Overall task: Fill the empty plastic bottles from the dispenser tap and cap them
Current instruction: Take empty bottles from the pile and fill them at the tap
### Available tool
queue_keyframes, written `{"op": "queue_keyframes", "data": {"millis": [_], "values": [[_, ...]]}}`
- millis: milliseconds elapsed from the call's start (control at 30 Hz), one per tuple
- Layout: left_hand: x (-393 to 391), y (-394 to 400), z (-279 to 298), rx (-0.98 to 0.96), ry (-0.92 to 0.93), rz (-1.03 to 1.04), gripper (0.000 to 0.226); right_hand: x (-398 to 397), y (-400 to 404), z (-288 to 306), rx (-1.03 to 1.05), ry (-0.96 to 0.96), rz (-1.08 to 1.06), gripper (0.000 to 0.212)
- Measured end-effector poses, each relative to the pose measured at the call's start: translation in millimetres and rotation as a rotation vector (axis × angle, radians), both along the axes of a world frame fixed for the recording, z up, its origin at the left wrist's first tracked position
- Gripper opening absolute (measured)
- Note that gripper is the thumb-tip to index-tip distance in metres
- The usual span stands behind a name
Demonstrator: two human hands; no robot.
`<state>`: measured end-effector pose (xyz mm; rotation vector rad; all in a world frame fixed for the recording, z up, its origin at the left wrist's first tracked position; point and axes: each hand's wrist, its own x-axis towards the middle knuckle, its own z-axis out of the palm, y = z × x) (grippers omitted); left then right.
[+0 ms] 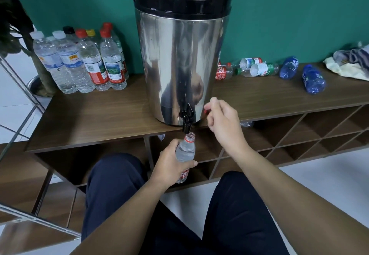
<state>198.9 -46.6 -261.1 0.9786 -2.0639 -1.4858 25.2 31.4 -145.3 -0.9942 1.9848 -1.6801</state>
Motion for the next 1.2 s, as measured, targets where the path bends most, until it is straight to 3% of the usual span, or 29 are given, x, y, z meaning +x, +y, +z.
{"op": "queue_keyframes", "data": {"millis": [100,233,433,633,767,900,1067,1200], "values": [[-4.1,1.2,-1.3,0.002,-0.021,-0.016,0.056,-31.7,3.7,-21.6,0.11,0.228,-0.087,0.005],[-12.3,5.5,-2.7,0.011,-0.013,-0.017,0.055,-59.6,8.6,-40.0,0.285,0.461,-0.083,0.017],[-28.9,12.5,-6.8,0.032,0.039,0.009,0.053,-86.6,0.4,-46.0,0.429,0.487,0.0,0.047],[-38.8,15.6,-10.0,0.06,0.057,0.011,0.053,-94.8,-19.5,-45.8,0.478,0.614,0.085,0.043],[-39.1,15.6,-10.2,0.063,0.054,-0.001,0.053,-90.2,-22.7,-48.9,0.495,0.693,0.128,0.028],[-37.2,17.2,-6.5,0.052,0.065,-0.015,0.054,-80.4,-8.5,-43.4,0.478,0.668,0.169,0.022],[-31.6,21.6,6.5,0.025,0.068,-0.064,0.059,-52.1,35.2,-16.4,0.296,0.394,0.294,0.013],[-28.0,29.0,22.1,-0.041,0.086,-0.114,0.065,-32.0,66.0,-1.3,0.245,0.406,0.367,0.011]]}}
